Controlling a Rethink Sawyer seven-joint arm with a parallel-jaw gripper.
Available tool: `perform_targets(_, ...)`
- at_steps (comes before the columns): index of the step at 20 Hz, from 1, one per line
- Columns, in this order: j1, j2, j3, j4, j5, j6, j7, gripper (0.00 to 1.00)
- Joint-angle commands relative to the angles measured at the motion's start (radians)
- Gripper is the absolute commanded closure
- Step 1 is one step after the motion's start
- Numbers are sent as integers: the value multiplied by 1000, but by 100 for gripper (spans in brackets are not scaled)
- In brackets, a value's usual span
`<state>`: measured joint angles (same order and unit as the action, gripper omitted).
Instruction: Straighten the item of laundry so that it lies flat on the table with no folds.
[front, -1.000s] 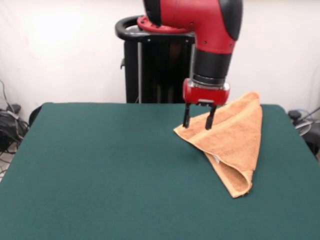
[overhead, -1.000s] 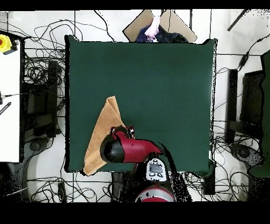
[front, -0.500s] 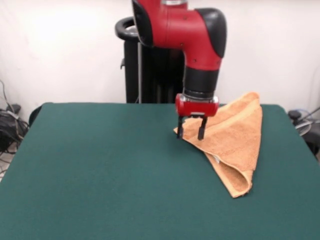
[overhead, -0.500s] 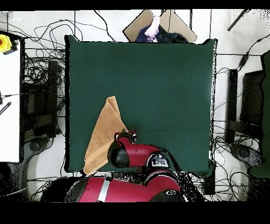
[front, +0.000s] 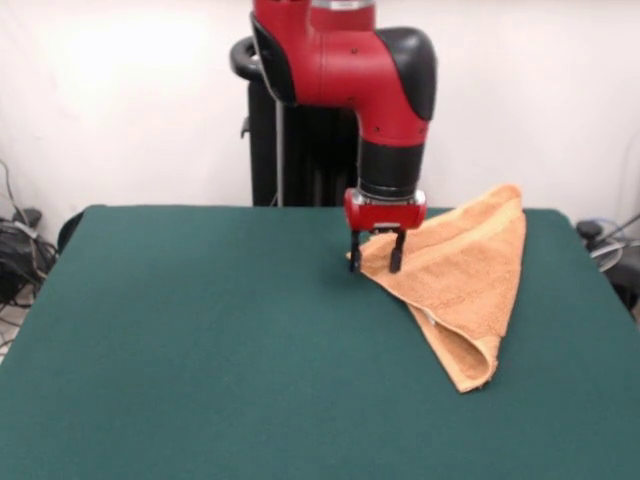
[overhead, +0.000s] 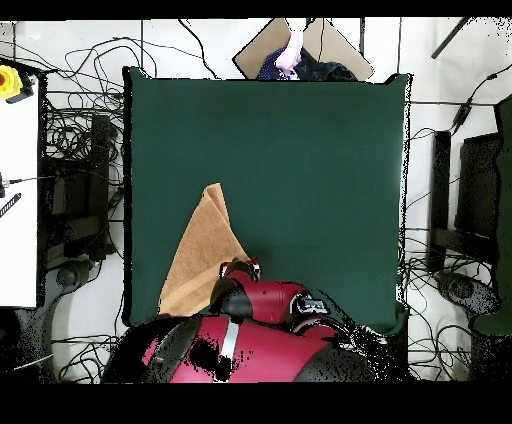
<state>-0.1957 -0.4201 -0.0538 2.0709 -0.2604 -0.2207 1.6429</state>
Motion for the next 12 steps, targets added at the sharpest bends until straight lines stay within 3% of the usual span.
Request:
perform_targets(1, -10, 44, 100, 33, -20, 145, 118, 0)
perform_targets(9, 17, 115, 100, -14, -9, 52, 146, 0)
perform_targets(10, 19, 115, 101, -13, -5, 44, 153, 100)
perform_targets(12, 56, 98, 84, -11, 29, 51, 170, 100)
